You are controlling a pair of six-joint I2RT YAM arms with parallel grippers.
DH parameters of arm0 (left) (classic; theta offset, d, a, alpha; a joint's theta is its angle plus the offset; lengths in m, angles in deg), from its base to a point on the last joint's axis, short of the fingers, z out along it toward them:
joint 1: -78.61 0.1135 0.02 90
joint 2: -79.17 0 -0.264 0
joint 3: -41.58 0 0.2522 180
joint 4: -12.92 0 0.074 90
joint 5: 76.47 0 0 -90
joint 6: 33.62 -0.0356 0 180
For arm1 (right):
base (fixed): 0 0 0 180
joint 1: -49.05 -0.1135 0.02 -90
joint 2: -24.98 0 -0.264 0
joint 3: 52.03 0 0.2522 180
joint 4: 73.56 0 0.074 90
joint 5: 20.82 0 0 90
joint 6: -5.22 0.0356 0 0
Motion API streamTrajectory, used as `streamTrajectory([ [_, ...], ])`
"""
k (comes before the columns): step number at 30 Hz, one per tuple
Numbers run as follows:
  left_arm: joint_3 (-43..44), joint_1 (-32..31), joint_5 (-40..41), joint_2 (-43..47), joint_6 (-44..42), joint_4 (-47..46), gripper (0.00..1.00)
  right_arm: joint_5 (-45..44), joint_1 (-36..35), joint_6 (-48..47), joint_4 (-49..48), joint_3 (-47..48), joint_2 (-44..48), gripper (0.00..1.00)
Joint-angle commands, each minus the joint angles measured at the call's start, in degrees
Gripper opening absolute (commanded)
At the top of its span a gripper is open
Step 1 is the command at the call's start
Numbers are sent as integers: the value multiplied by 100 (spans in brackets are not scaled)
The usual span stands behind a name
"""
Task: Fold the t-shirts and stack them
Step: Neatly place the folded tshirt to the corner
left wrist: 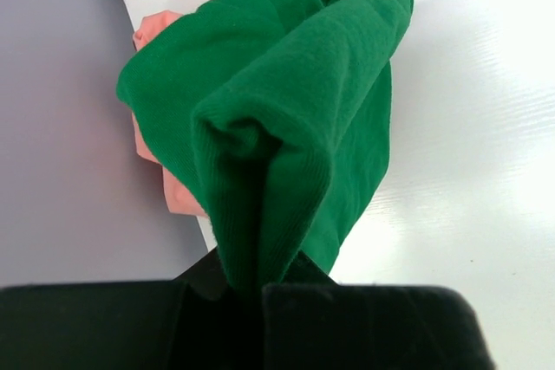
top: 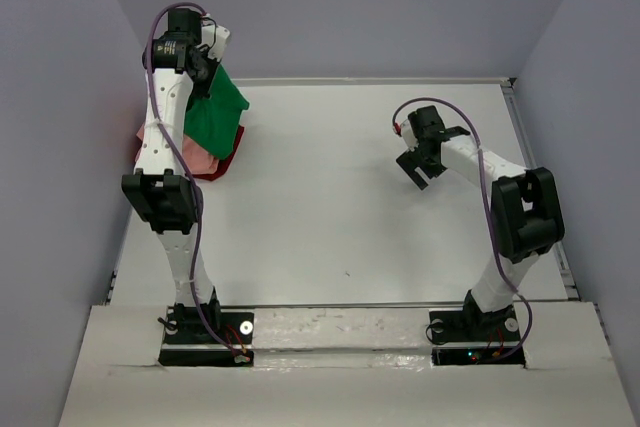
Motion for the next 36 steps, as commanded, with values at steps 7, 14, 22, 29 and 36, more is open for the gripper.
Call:
streamTrajectory([
  [7,139,22,483,480,-876,175,0,-164,23,73,64,244,-92,98],
  [14,288,127,668,208,-1095,158,0,-234,23,64,73,244,-215,98],
  [22,192,171,774,-73,-1359,-97,0,-357,23,56,82,200,-320,98],
  [29,-116,365,791,-345,-1640,-598,0,-524,23,21,82,165,-461,98],
  [36,-107,540,774,-846,-1886,-967,0,-629,23,-41,55,103,-514,98],
])
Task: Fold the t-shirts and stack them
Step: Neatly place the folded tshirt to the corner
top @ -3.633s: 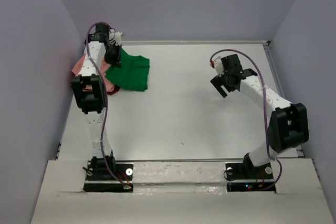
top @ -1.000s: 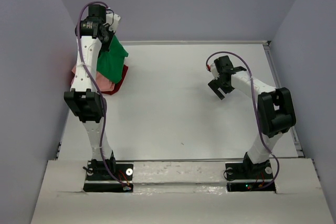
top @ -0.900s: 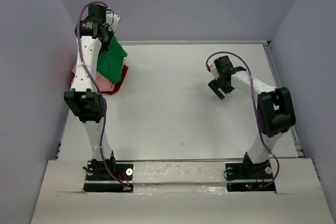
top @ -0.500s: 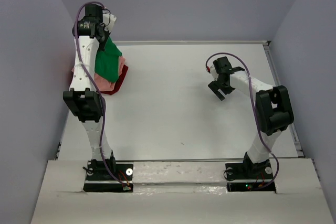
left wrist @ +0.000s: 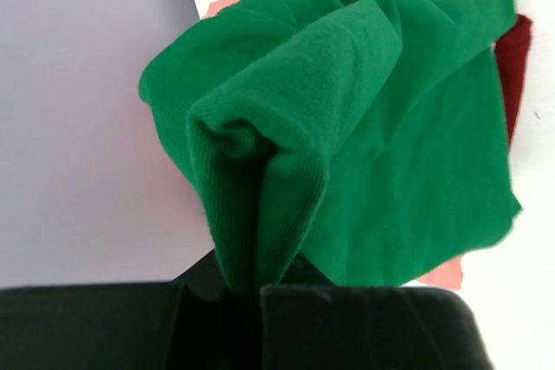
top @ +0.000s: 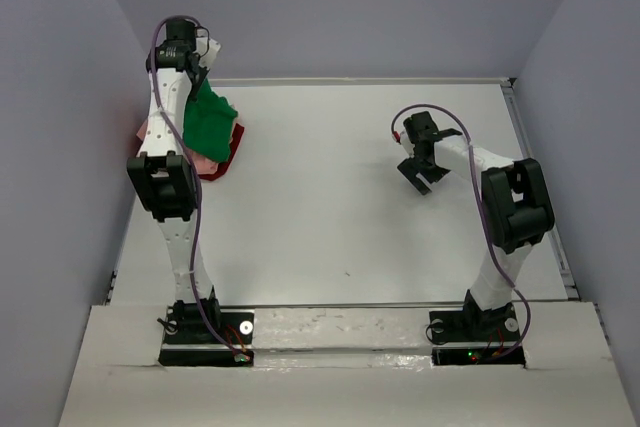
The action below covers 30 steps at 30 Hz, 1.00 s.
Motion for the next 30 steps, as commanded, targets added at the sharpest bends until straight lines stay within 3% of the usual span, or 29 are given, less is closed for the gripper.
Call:
streamTrajectory([
  [1,-18,151,-4,-160,-1100,-270,0,-181,23,-39,3,62,-9,98],
  [17,-466,564,57,-627,-1531,-1140,0,-506,23,-100,3,-44,-325,98],
  [23,-1081,609,22,-600,-1697,-1895,0,-542,23,-92,3,-44,-475,98],
  [30,-1169,617,145,-890,-1742,-2309,11,-577,23,-100,3,-61,-598,98],
])
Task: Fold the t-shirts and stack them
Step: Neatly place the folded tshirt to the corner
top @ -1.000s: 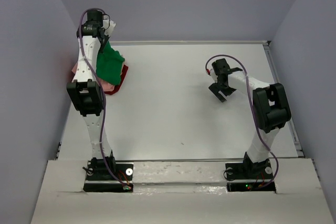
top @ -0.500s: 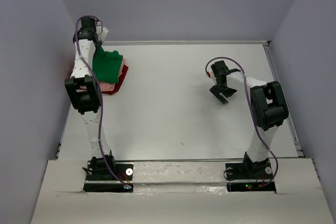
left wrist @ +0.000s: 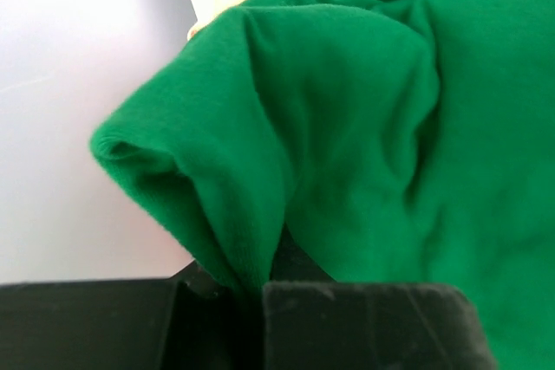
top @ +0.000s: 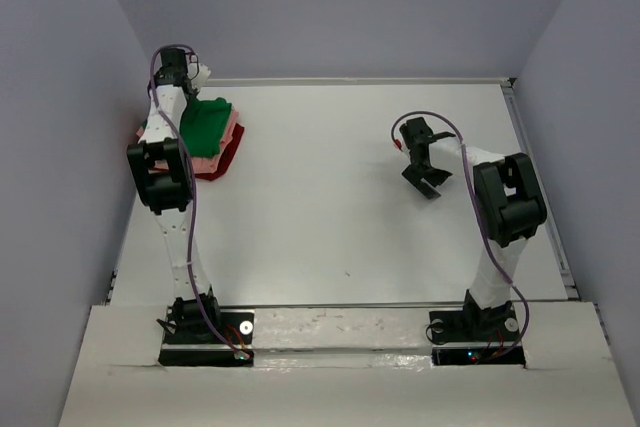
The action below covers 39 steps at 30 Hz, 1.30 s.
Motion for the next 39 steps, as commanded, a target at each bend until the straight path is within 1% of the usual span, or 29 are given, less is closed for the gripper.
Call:
streamTrajectory([
  [1,-111,43,112,-3,-870,-434,15,70,23,33,-1,-18,-307,98],
  [2,-137,43,165,-12,-896,-496,21,44,23,33,7,0,-351,98],
  [5,-216,60,297,58,-966,-663,32,0,23,33,25,26,-474,99],
  [7,-365,60,559,268,-1036,-1004,44,26,23,42,86,61,-518,99],
  [10,-691,86,763,549,-1230,-1401,53,140,23,50,130,62,-501,99],
  [13,-674,78,894,918,-1291,-1595,60,263,23,68,165,70,-405,99],
  [15,-482,86,1000,1033,-1300,-1613,65,342,23,68,183,70,-352,99],
  [17,-227,86,1114,1183,-1370,-1630,67,369,23,77,192,88,-334,100],
  [20,-68,86,1333,1437,-1537,-1788,71,413,23,86,209,97,-273,100],
  [23,-102,78,1448,1753,-1652,-2007,73,492,23,86,201,97,-194,100],
  [26,-286,86,1440,2088,-1495,-2149,75,562,23,103,209,88,-115,100],
  [27,-339,95,1396,2149,-1389,-2140,74,588,23,112,201,79,-88,100],
  [28,-375,113,1300,2220,-1258,-2088,70,606,23,112,201,79,-62,100],
  [29,-410,130,1099,2281,-1108,-1835,63,623,23,103,183,62,-35,100],
  [30,-427,157,1010,2290,-950,-1719,55,676,23,112,192,62,-9,100],
  [31,-436,200,757,2291,-575,-1457,39,685,23,112,192,53,17,100],
  [33,-576,271,413,2308,-221,-1245,22,703,23,121,192,53,53,99],
  [34,-673,349,246,2378,111,-1191,7,703,23,129,183,53,79,98],
  [35,-961,385,-60,2413,228,-1243,1,711,23,121,183,35,88,97],
  [37,-1305,429,-316,2492,360,-1392,0,720,23,77,174,35,114,89],
  [38,-1463,447,-527,2554,387,-1611,0,729,23,51,200,26,140,81],
  [39,-1743,447,-572,2572,361,-1735,0,712,23,33,192,26,158,75],
])
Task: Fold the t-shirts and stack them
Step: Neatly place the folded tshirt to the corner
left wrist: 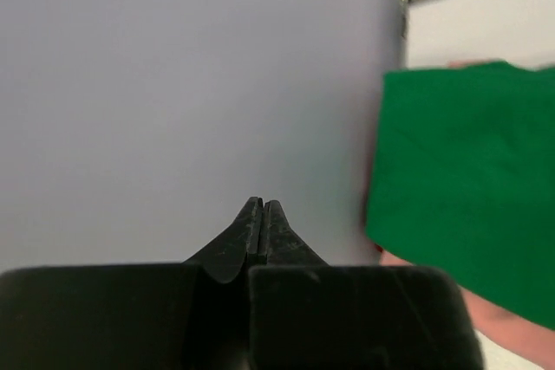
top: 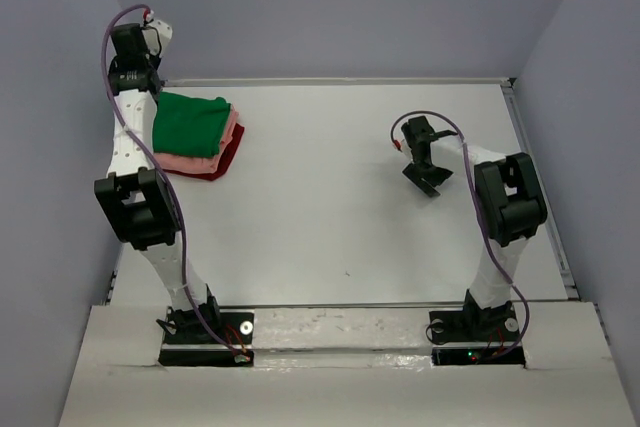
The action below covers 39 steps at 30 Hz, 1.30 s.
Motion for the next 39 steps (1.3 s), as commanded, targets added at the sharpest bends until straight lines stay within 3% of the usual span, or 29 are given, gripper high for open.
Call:
streamTrajectory([
  [1,-729,80,-693,157,328,-234,0,323,-5,112,8,-68,213,69],
  [2,-782,80,-641,96,293,-400,0,322,-5,120,69,-59,222,59],
  [5,-800,97,-710,-63,-5,-577,0,322,-5,164,79,-41,196,46],
  [10,-1231,106,-675,-238,-507,-1288,0,156,-5,155,87,-33,-94,39],
  [29,-511,132,186,-2241,-692,-2116,0,23,-5,164,237,152,-666,31],
  [39,-748,89,327,-2182,-736,-2160,0,6,-5,173,272,205,-719,30],
])
